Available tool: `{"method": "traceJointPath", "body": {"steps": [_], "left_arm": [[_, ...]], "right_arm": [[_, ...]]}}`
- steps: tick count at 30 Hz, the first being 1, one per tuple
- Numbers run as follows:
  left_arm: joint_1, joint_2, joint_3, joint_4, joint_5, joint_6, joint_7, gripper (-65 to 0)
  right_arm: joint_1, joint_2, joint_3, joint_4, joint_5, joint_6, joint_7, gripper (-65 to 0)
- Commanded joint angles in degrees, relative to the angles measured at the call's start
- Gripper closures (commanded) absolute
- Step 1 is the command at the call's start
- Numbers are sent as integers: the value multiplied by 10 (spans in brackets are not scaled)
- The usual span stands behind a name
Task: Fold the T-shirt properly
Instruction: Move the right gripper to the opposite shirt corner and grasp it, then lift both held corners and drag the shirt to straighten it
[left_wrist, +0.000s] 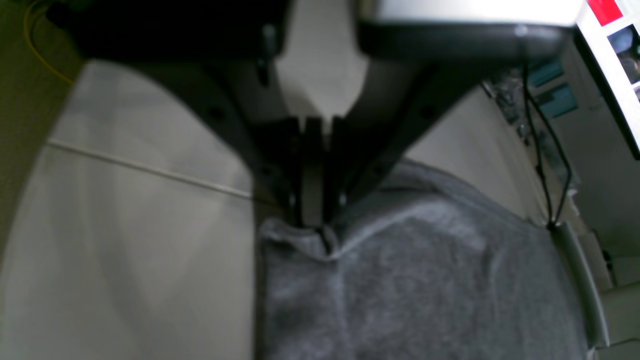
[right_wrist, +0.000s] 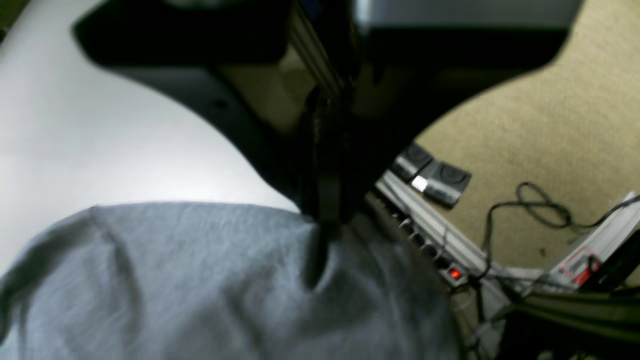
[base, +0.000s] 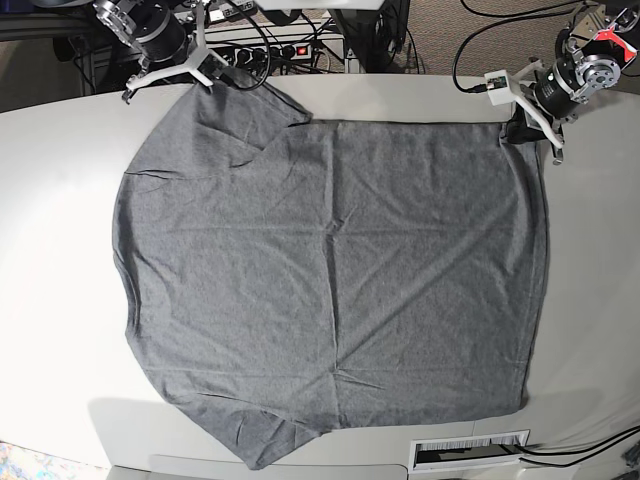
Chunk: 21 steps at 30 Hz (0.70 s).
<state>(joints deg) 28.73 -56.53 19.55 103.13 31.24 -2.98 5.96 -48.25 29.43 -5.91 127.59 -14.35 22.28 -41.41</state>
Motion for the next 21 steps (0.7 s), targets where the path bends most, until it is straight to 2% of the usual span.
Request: {"method": "traceJointPath", "body": {"steps": [1, 7, 14, 18, 21], "left_arm": [[-1, -11, -4, 6, 0, 10, -3, 0], [21, -19, -4, 7, 4, 10, 9, 0], [68, -45, -4, 7, 42, 15, 11, 0], [85, -56, -4, 7, 70, 53, 23, 0], [86, -59, -4, 7, 101, 90, 31, 0]], "right_arm": [[-3, 5, 2, 17, -3, -5, 6, 0], [-3, 6, 2, 32, -4, -4, -5, 0], [-15, 6, 2, 33, -33, -5, -13, 0], [-14, 6, 2, 35, -38, -5, -13, 0], [-14, 6, 4, 52, -69, -8, -6, 0]]}}
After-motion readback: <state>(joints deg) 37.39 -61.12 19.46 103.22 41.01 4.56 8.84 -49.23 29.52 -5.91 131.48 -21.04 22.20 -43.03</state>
